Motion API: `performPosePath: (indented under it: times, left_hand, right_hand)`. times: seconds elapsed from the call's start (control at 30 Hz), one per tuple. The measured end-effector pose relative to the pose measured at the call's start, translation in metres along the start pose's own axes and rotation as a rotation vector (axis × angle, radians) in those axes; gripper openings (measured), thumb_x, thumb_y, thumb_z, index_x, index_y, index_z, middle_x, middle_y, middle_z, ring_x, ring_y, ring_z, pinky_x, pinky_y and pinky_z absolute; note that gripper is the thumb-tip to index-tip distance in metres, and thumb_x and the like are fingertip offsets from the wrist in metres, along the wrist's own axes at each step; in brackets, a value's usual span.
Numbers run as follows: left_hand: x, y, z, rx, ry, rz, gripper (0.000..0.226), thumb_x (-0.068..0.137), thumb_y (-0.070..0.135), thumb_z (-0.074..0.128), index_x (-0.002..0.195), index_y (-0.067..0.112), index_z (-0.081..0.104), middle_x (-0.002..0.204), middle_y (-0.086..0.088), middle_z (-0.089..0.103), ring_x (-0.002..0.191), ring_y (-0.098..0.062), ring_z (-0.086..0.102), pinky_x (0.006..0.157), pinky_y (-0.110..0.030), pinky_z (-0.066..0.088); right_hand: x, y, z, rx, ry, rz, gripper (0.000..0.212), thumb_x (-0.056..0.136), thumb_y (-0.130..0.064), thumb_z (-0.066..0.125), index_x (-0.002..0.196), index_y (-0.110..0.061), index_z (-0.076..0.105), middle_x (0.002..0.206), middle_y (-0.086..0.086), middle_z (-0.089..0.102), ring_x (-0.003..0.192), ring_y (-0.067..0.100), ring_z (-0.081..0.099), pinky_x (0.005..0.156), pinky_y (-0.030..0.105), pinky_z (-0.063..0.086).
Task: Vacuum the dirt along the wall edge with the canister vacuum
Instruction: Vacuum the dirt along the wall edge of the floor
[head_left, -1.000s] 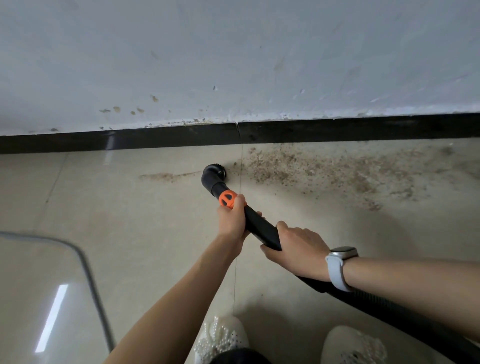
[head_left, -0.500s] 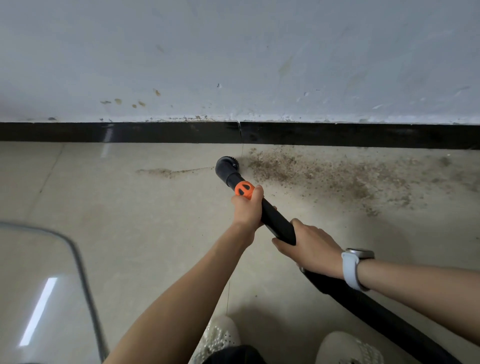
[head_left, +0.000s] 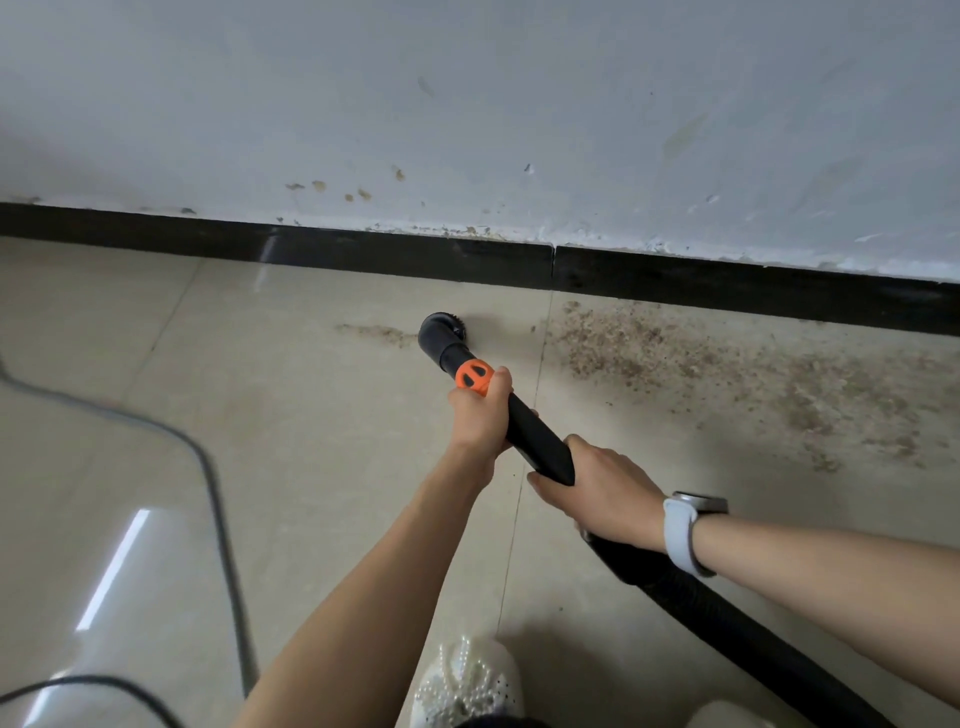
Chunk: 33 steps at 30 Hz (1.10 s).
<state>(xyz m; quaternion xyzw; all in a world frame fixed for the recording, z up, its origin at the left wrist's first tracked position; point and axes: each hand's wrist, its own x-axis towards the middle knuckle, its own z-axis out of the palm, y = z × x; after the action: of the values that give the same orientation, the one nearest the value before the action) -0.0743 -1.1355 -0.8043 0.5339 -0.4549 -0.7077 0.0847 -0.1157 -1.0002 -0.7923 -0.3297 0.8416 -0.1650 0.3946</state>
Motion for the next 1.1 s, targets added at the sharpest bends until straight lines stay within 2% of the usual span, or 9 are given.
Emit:
performPosePath:
  times: [0.17, 0.33, 0.43, 0.5, 0.63, 0.8, 0.97, 1.1]
  left_hand:
    - [0.009, 0.004, -0.026, -0.01, 0.06, 0.011, 0.022, 0.092, 0.023, 0.05, 0.103, 0.007, 0.04, 0.075, -0.006, 0.05, 0.052, -0.016, 0.063, 0.052, -0.026, 0.053]
    - [0.018, 0.01, -0.046, -0.024, 0.152, 0.006, 0.037, 0.093, 0.023, 0.05, 0.12, 0.0, 0.038, 0.072, -0.005, 0.052, 0.052, -0.017, 0.063, 0.049, -0.024, 0.051]
    - [0.025, 0.016, -0.059, -0.027, 0.179, -0.005, 0.04, 0.091, 0.021, 0.049, 0.123, -0.001, 0.039, 0.074, -0.006, 0.053, 0.049, -0.015, 0.064, 0.044, -0.022, 0.049]
    - [0.03, 0.021, -0.068, -0.026, 0.195, -0.001, 0.04, 0.091, 0.021, 0.05, 0.123, -0.001, 0.04, 0.073, -0.006, 0.053, 0.05, -0.016, 0.064, 0.046, -0.023, 0.051]
    - [0.043, 0.031, -0.085, -0.019, 0.232, 0.003, 0.03, 0.091, 0.021, 0.05, 0.114, 0.004, 0.042, 0.074, -0.006, 0.053, 0.06, -0.021, 0.064, 0.054, -0.027, 0.052]
    - [0.057, 0.046, -0.11, -0.034, 0.248, 0.007, 0.012, 0.091, 0.02, 0.049, 0.092, 0.009, 0.043, 0.077, -0.006, 0.05, 0.056, -0.018, 0.062, 0.059, -0.03, 0.053]
    - [0.065, 0.054, -0.12, -0.053, 0.236, -0.001, 0.018, 0.09, 0.02, 0.05, 0.102, 0.008, 0.044, 0.083, -0.008, 0.052, 0.058, -0.019, 0.064, 0.065, -0.034, 0.056]
    - [0.058, 0.05, -0.113, -0.076, 0.203, 0.004, 0.012, 0.09, 0.02, 0.05, 0.093, 0.009, 0.045, 0.083, -0.009, 0.051, 0.051, -0.015, 0.064, 0.073, -0.038, 0.056]
  right_hand:
    - [0.016, -0.021, 0.012, -0.018, -0.028, -0.037, 0.036, 0.087, -0.051, 0.049, 0.087, -0.016, 0.041, 0.075, 0.001, 0.061, 0.071, 0.025, 0.061, 0.064, 0.033, 0.044]
    - [0.031, -0.036, 0.021, -0.005, -0.06, -0.065, 0.033, 0.086, -0.051, 0.05, 0.083, -0.02, 0.041, 0.075, 0.001, 0.062, 0.069, 0.023, 0.062, 0.061, 0.032, 0.044]
    - [0.043, -0.047, 0.026, -0.002, -0.072, -0.087, 0.034, 0.085, -0.052, 0.05, 0.085, -0.02, 0.042, 0.076, 0.001, 0.064, 0.069, 0.022, 0.062, 0.065, 0.032, 0.047]
    - [0.05, -0.055, 0.03, 0.0, -0.075, -0.101, 0.034, 0.085, -0.053, 0.05, 0.086, -0.019, 0.042, 0.077, 0.001, 0.064, 0.069, 0.022, 0.063, 0.066, 0.032, 0.048]
    - [0.067, -0.075, 0.035, -0.002, -0.089, -0.131, 0.034, 0.086, -0.052, 0.05, 0.086, -0.019, 0.042, 0.076, 0.001, 0.062, 0.067, 0.022, 0.061, 0.061, 0.032, 0.045]
    - [0.086, -0.103, 0.041, 0.005, -0.098, -0.148, 0.035, 0.086, -0.052, 0.05, 0.088, -0.018, 0.043, 0.073, -0.002, 0.057, 0.068, 0.023, 0.059, 0.061, 0.034, 0.044]
    - [0.093, -0.114, 0.042, -0.021, -0.071, -0.146, 0.033, 0.086, -0.051, 0.049, 0.084, -0.019, 0.04, 0.071, -0.003, 0.054, 0.062, 0.019, 0.055, 0.054, 0.031, 0.039]
    - [0.086, -0.109, 0.038, -0.074, -0.044, -0.15, 0.033, 0.087, -0.05, 0.049, 0.083, -0.019, 0.039, 0.066, -0.004, 0.052, 0.056, 0.017, 0.052, 0.05, 0.029, 0.036]
